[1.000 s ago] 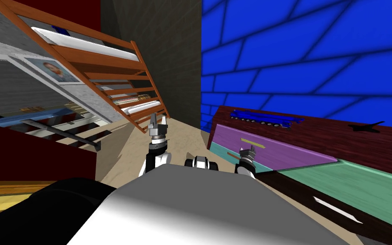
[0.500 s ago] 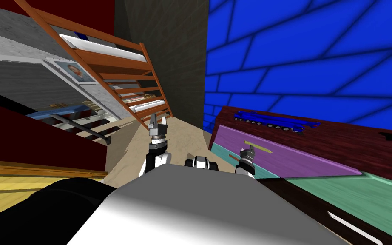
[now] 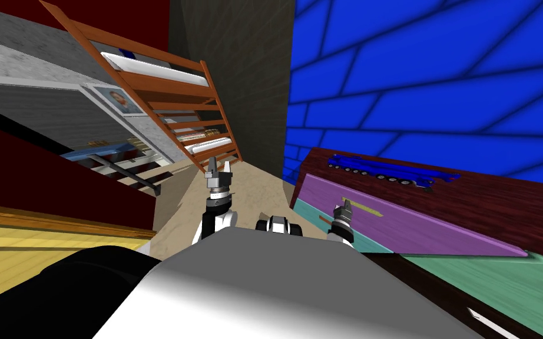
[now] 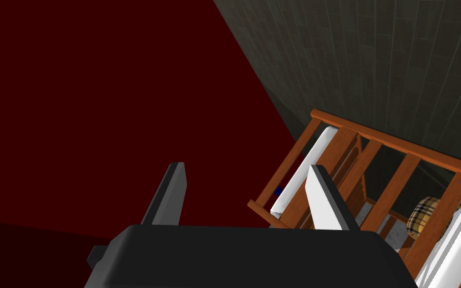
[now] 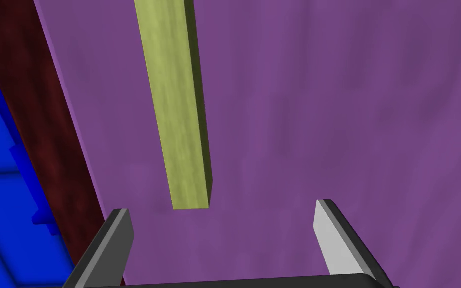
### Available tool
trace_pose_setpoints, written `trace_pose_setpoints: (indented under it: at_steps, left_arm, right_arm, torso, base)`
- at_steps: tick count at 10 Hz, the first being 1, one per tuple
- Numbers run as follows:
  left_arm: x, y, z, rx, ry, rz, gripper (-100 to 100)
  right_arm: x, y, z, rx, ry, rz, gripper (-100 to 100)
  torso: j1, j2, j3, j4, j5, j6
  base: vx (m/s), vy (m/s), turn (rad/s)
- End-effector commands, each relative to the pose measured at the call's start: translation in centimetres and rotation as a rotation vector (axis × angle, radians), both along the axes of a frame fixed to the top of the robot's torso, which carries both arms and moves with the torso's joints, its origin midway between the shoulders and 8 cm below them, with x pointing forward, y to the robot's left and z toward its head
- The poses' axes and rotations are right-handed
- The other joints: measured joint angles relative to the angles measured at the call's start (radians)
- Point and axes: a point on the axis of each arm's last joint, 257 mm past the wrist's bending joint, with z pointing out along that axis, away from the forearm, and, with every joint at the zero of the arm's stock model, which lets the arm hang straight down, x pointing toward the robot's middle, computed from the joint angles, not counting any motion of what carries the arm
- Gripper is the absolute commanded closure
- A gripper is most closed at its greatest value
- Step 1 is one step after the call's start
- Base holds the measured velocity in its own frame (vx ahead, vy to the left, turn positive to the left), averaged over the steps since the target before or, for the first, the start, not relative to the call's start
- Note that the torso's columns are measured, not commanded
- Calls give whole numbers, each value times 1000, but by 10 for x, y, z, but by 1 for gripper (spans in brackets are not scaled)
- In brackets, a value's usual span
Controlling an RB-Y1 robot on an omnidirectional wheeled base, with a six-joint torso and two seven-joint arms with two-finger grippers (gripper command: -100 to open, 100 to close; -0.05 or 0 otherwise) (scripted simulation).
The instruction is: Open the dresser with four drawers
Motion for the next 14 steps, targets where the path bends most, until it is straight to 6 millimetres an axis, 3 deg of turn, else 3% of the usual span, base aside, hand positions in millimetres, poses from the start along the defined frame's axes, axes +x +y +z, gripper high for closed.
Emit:
trace_pose_setpoints:
  at_steps: [1,2,3,4,10,11,14]
  left_arm:
    - [0,0,0,0,0,0,0]
    - [0,0,0,0,0,0,0]
    - [0,0,0,0,0,0,0]
    - [0,0,0,0,0,0,0]
    - [0,0,0,0,0,0,0]
    - [0,0,0,0,0,0,0]
    - [0,0,0,0,0,0,0]
  right_arm:
    - [0,0,1,-26,5,5,-100]
    - [6,-8,8,-29,5,7,-100]
    - [3,-3,6,-29,2,5,-100]
    - [3,-4,6,-29,4,6,100]
    - [4,2,11,-29,-1,22,100]
    - [10,-2,13,-6,-2,25,-100]
    - [22,-9,15,44,-4,30,-100]
  torso:
    - [0,0,0,0,0,0]
    - [0,0,0,0,0,0]
    - [-1,-3,-1,-1,0,0]
    - [0,-1,-1,0,0,0]
    - [1,1,1,0,0,0]
    - [-2,-5,-3,-1,0,0]
    - [-2,-3,-2,-1,-1,0]
  base:
    - [0,0,0]
    - [61,-15,-19]
    - [40,-10,-1]
    - [6,-2,1]
    - [-130,80,-33]
    - [-5,1,-16]
    - [33,-21,-13]
